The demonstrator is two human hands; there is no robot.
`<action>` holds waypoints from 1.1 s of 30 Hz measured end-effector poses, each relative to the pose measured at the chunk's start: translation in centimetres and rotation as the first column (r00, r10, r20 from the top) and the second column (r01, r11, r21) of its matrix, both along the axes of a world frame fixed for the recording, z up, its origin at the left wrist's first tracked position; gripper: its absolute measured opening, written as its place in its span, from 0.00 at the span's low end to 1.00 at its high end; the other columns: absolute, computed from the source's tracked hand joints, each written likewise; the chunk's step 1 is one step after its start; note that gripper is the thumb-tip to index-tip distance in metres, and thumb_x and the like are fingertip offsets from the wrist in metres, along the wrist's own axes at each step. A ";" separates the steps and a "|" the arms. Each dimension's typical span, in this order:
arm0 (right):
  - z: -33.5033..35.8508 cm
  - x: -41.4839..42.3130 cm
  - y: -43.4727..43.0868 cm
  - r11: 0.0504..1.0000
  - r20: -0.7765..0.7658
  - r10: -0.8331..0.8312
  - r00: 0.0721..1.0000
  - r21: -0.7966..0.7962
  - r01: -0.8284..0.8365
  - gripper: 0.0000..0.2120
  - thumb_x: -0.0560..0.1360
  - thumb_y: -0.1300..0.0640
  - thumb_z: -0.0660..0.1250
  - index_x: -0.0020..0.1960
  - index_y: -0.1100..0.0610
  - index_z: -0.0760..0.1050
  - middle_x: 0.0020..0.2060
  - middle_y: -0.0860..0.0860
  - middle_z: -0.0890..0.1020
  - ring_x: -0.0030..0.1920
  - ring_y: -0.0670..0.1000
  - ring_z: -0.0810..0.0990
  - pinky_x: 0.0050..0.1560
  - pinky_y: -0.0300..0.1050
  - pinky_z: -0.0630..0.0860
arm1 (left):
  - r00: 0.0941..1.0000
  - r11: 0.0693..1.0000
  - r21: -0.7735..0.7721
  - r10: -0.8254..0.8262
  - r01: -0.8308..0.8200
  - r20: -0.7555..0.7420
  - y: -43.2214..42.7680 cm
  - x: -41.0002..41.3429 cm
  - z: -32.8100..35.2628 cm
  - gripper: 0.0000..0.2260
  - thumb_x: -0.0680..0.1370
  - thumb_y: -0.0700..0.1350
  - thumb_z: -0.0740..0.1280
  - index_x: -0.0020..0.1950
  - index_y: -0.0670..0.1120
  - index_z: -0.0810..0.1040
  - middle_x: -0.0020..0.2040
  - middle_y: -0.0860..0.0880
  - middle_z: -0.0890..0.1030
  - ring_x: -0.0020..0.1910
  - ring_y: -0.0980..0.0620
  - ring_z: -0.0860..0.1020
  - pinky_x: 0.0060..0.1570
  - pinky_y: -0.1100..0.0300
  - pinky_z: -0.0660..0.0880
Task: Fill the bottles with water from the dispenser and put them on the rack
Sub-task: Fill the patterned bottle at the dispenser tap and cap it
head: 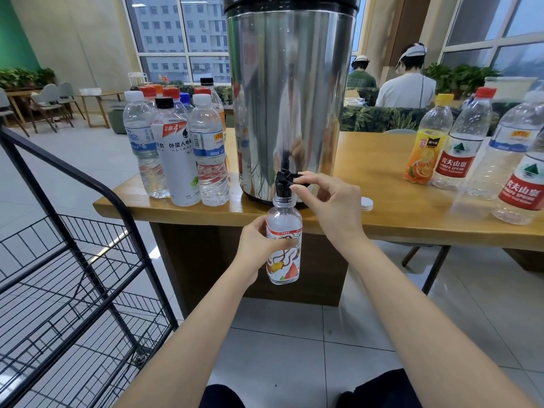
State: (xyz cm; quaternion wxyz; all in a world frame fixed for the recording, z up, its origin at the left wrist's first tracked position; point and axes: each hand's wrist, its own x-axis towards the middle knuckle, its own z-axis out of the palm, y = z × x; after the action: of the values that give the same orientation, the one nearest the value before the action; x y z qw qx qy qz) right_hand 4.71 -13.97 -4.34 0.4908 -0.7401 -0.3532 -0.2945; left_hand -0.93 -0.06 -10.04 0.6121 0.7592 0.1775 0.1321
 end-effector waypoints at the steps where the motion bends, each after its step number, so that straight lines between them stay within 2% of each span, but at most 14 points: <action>1: 0.0 0.0 0.0 1.000 -0.001 0.001 1.000 -0.001 -0.001 0.11 0.75 0.49 0.70 0.54 0.53 0.83 0.53 0.47 0.84 0.34 0.42 0.73 0.35 0.42 0.74 | 1.000 1.000 -0.001 0.001 -0.001 -0.001 0.0 0.0 0.0 0.27 0.68 0.42 0.79 0.64 0.48 0.75 0.58 0.49 0.81 0.58 0.49 0.79 0.59 0.48 0.76; 8: 0.1 0.0 -0.1 1.000 -0.001 -0.006 1.000 -0.013 0.006 0.11 0.75 0.49 0.70 0.54 0.52 0.83 0.53 0.46 0.84 0.35 0.44 0.74 0.34 0.43 0.75 | 1.000 1.000 0.006 0.012 -0.012 -0.007 -0.1 0.0 0.0 0.27 0.68 0.43 0.79 0.64 0.48 0.75 0.58 0.48 0.81 0.58 0.49 0.80 0.60 0.45 0.76; 15: 0.0 0.0 -0.1 1.000 -0.007 -0.004 1.000 -0.020 0.004 0.11 0.75 0.49 0.70 0.54 0.53 0.83 0.54 0.47 0.84 0.34 0.44 0.74 0.34 0.40 0.73 | 1.000 1.000 0.013 0.013 -0.013 0.005 -0.2 -0.1 0.0 0.26 0.68 0.42 0.79 0.64 0.48 0.75 0.58 0.49 0.81 0.56 0.50 0.80 0.55 0.52 0.76; 26: 0.1 0.0 -0.1 1.000 0.005 -0.002 1.000 -0.030 0.003 0.11 0.75 0.50 0.70 0.54 0.54 0.83 0.53 0.48 0.84 0.35 0.40 0.73 0.36 0.37 0.71 | 0.999 0.999 0.021 0.034 -0.034 0.007 -0.3 -0.1 -0.1 0.26 0.68 0.42 0.79 0.63 0.48 0.76 0.58 0.50 0.82 0.56 0.50 0.80 0.58 0.48 0.77; 30: 0.3 0.0 -0.3 0.999 0.026 -0.006 1.000 -0.048 0.008 0.12 0.75 0.49 0.70 0.54 0.53 0.83 0.53 0.47 0.84 0.36 0.39 0.73 0.37 0.40 0.74 | 0.999 0.999 0.013 0.044 -0.045 0.025 -0.5 -0.2 0.0 0.29 0.67 0.42 0.80 0.66 0.49 0.73 0.59 0.50 0.81 0.57 0.50 0.79 0.60 0.47 0.77; 33: 0.6 0.0 -0.5 0.995 0.069 -0.024 0.997 -0.091 0.030 0.11 0.75 0.49 0.70 0.54 0.53 0.83 0.52 0.47 0.84 0.35 0.42 0.73 0.37 0.47 0.77 | 0.999 0.999 0.009 0.045 -0.045 0.028 -0.5 -0.3 0.1 0.29 0.67 0.42 0.80 0.65 0.49 0.73 0.59 0.50 0.81 0.57 0.50 0.80 0.60 0.46 0.77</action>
State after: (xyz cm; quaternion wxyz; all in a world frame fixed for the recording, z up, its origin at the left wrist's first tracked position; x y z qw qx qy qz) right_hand 4.70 -14.49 -3.69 0.4397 -0.7563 -0.3726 -0.3094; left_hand -1.28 -0.56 -9.98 0.6077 0.7560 0.1855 0.1572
